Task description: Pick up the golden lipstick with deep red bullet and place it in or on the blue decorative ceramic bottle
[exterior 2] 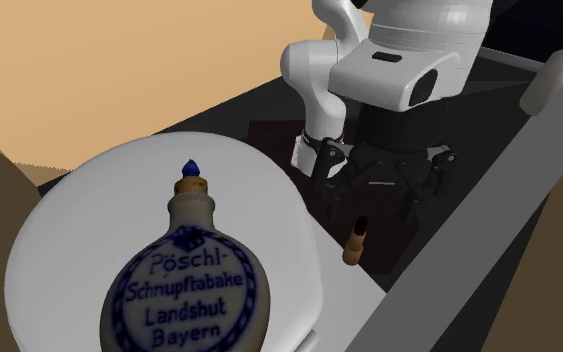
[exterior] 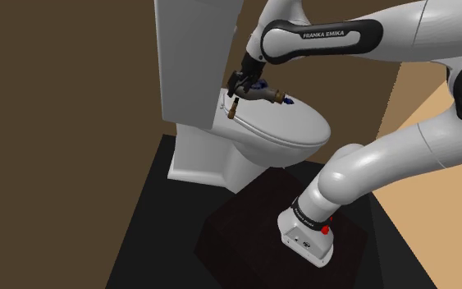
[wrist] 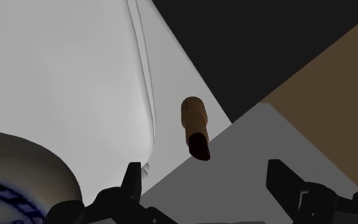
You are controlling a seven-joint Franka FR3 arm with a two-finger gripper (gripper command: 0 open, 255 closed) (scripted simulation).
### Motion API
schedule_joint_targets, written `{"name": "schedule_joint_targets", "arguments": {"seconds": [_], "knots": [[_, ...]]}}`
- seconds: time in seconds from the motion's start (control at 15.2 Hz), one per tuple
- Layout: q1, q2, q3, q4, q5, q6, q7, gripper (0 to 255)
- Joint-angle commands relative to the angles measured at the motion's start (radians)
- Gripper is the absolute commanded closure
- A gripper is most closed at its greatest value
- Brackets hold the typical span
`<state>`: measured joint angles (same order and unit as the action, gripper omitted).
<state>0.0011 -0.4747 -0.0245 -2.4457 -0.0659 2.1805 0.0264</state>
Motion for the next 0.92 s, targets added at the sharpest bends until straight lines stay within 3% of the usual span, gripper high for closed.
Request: {"name": "schedule_joint_targets", "arguments": {"seconds": [0.0,0.59,0.66,0.86], "knots": [[0.0,0.012,0.0,-0.015,-0.001,0.028,0.001,0],[-0.001,0.024,-0.001,-0.027,-0.002,0.051,0.001,0],[-0.001,0.024,-0.001,-0.027,-0.002,0.051,0.001,255],[-0.001,0.024,-0.001,-0.027,-0.002,0.051,0.001,255]]}}
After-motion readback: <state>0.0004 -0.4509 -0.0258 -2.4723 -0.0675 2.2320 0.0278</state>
